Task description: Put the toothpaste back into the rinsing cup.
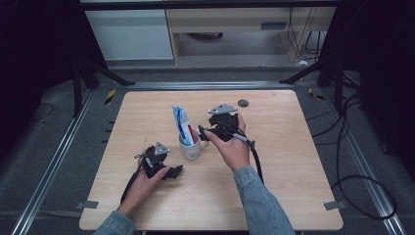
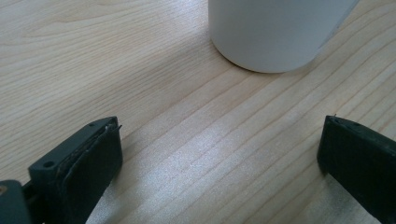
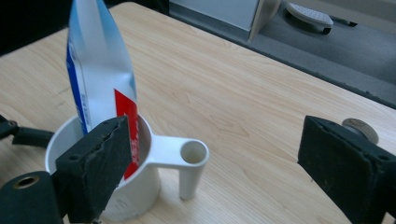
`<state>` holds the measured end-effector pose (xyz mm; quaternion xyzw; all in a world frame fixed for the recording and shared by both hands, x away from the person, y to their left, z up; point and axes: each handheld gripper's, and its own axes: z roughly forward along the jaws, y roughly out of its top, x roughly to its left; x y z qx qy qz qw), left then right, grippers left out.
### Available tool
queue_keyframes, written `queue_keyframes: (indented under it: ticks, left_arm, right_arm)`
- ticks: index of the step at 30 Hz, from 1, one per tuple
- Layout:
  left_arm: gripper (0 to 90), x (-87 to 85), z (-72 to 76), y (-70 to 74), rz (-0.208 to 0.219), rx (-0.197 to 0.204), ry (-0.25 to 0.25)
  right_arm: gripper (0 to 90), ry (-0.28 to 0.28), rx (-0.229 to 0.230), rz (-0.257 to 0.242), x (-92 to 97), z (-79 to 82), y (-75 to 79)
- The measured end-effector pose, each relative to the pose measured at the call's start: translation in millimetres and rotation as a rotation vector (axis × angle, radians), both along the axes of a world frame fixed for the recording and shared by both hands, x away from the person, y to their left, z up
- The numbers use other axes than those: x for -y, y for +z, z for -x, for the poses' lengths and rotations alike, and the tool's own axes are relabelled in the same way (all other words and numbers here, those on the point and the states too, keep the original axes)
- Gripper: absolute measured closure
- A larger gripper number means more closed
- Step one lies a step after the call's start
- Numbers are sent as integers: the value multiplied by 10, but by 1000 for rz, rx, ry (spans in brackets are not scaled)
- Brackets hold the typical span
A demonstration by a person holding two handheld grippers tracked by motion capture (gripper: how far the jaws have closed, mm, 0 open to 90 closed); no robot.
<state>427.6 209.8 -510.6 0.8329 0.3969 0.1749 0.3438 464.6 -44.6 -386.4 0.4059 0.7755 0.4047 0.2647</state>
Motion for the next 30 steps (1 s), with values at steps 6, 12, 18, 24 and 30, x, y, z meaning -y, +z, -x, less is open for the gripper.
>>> queue_keyframes:
  ticks: [6, 12, 18, 24, 30]
  left_arm:
    - [0, -1, 4, 0, 1, -1, -1]
    - [0, -8, 15, 1, -4, -1, -3]
    - [0, -6, 14, 2, -4, -1, -1]
    - [0, -5, 13, 2, -5, -1, 0]
    - [0, -4, 13, 2, -4, -1, 0]
  right_arm:
    - [99, -31, -1, 30, 181, 40, 18]
    - [107, -70, -14, 46, 421, 90, -37]
    - [165, -109, -36, 38, 748, 134, -95]
    - [188, -152, -47, 29, 1050, 164, -172]
    - [166, -178, -75, 32, 1239, 203, -296]
